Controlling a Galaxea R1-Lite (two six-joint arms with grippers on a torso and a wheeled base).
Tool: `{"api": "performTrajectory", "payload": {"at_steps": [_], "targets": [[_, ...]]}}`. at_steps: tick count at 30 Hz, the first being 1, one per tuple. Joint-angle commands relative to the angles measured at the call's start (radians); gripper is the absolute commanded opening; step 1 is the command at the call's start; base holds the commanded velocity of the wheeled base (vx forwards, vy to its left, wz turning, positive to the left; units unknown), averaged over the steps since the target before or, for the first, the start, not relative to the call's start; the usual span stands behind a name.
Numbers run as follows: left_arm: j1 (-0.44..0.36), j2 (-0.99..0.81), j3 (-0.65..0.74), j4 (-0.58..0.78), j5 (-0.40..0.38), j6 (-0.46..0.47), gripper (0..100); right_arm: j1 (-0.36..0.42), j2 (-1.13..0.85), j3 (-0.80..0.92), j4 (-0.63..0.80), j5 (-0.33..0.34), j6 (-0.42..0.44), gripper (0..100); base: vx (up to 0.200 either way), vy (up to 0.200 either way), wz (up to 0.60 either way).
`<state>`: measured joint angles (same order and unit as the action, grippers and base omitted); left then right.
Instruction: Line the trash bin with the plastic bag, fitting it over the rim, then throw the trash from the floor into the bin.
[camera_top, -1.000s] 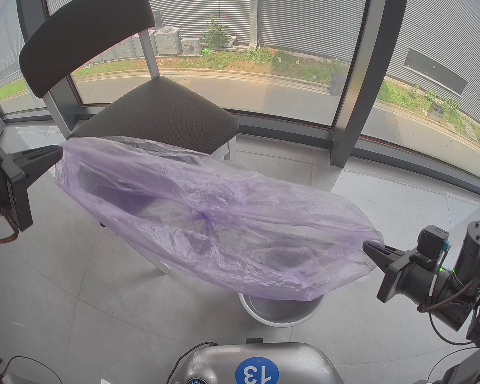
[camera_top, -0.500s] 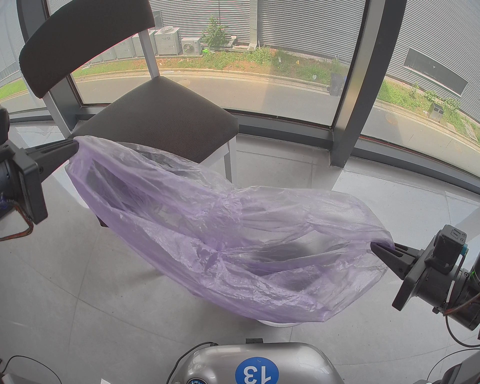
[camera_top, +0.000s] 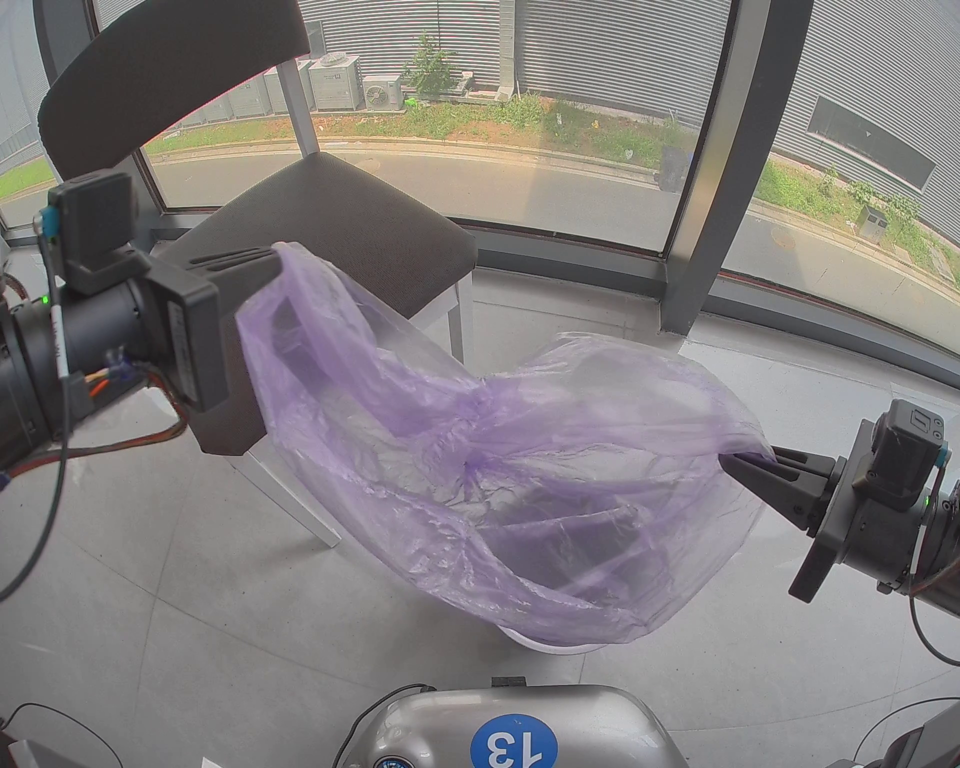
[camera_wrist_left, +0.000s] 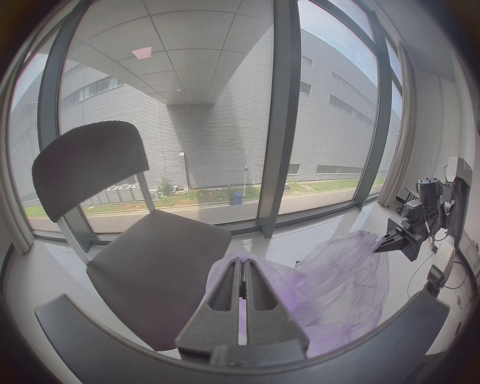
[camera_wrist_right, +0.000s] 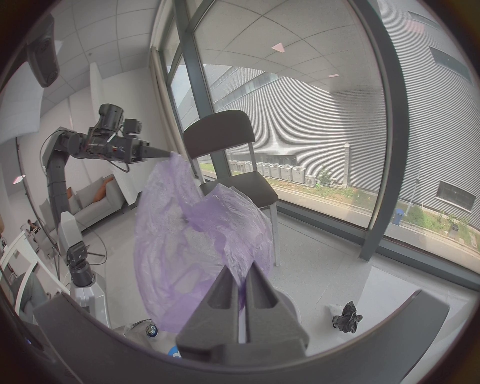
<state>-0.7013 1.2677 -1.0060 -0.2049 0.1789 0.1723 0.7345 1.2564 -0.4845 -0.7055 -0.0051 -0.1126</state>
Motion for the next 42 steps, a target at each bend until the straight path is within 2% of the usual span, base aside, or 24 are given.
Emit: {"api": "performTrajectory", "payload": {"at_steps": [1,8,15,27,32,38,39,41,42], "targets": [[-0.052,0.096,-0.008,-0.041,0.001,-0.017,0,0.020,0.005,-0.048,0.035,0.005,-0.016,0,0.000,0.000,0.00],[-0.116,0.162,-0.023,-0.107,0.001,-0.057,0,0.072,0.021,-0.146,0.136,0.005,-0.038,0,0.000,0.000,0.00],[-0.152,0.223,-0.036,-0.165,-0.003,-0.082,0,0.103,0.095,-0.210,0.164,0.004,-0.073,0,0.000,0.000,0.00],[-0.159,0.269,-0.025,-0.203,-0.004,-0.132,0,0.103,0.112,-0.192,0.166,0.001,-0.076,0,0.000,0.000,0.00],[-0.184,0.291,-0.019,-0.215,-0.004,-0.208,0,0.100,0.104,-0.163,0.202,0.001,-0.075,0,0.000,0.000,0.00],[-0.202,0.338,0.038,-0.338,-0.004,-0.235,0,0.089,0.051,-0.074,0.193,-0.006,-0.072,0,0.000,0.000,0.00],[-0.202,0.369,0.087,-0.427,-0.004,-0.235,0,0.089,0.017,-0.029,0.189,-0.006,-0.065,0,0.000,0.000,0.00],[-0.202,0.392,0.135,-0.519,-0.004,-0.235,0,0.089,-0.003,0.006,0.187,-0.009,-0.062,0,0.000,0.000,0.00],[-0.202,0.392,0.135,-0.519,-0.004,-0.235,0,0.089,-0.003,0.006,0.187,-0.009,-0.062,0,0.000,0.000,0.00]]}}
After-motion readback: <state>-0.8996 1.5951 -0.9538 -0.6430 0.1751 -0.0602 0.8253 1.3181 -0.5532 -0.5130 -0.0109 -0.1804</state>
